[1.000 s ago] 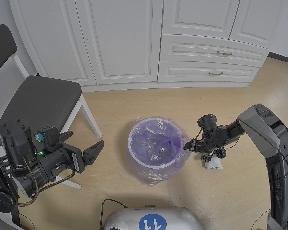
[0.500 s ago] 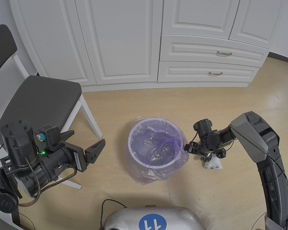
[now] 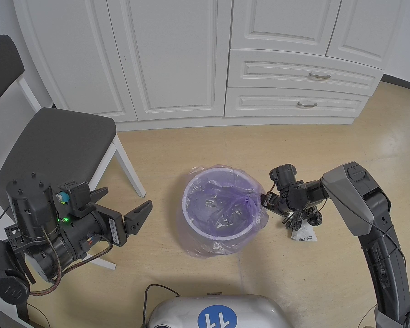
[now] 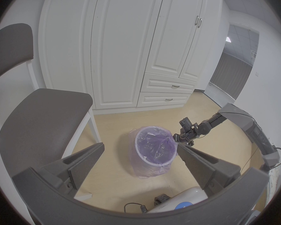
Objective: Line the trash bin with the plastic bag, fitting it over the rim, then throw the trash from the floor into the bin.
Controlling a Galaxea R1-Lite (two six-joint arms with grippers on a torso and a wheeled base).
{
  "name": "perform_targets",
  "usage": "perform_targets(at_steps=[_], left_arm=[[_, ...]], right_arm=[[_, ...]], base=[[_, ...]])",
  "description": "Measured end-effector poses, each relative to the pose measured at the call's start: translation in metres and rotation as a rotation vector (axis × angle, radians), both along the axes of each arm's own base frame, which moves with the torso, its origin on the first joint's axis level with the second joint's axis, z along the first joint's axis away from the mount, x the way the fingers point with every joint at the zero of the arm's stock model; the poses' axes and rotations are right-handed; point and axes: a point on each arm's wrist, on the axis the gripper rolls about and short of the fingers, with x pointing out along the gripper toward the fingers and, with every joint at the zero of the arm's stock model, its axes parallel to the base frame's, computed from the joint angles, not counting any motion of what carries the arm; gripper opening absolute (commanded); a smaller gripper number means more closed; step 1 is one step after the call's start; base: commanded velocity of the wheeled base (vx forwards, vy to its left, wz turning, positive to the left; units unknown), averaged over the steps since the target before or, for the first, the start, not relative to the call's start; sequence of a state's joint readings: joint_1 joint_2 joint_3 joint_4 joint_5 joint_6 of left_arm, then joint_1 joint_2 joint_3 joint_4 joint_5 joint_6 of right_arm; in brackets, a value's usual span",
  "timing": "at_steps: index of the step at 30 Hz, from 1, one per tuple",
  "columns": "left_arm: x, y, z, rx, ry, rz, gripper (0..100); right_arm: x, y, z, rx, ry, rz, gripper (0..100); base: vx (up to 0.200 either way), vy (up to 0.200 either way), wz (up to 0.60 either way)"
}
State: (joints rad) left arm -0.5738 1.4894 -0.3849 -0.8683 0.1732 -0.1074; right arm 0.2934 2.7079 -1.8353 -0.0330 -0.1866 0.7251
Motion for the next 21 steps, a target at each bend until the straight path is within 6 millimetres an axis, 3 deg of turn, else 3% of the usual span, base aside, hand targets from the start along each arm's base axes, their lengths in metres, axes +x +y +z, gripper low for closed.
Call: perform_targets(at_steps=[8,18,19,21], left_arm=[[0.000,0.000,0.001,-0.002,-0.003,0.001,100],[0.000,0.001,0.003,-0.006,-0.010,0.003,100],[0.000,0.001,0.003,-0.006,-0.010,0.003,100],[-0.001,0.001,0.003,-0.006,-0.011,0.003,100]], right_arm=[[-0.015,-0.019,0.024,-0.032,0.084,0.047,100],[-0.051,-0.039,0.081,0.015,-0.001,0.218,100],[-0.055,-0.039,0.086,0.016,-0.022,0.228,0],[-0.067,-0.033,0.097,0.020,-0.066,0.263,0]], base=[[0.000,0.000,0.00],[0.000,0.000,0.00],[0.000,0.000,0.00],[0.000,0.000,0.00]])
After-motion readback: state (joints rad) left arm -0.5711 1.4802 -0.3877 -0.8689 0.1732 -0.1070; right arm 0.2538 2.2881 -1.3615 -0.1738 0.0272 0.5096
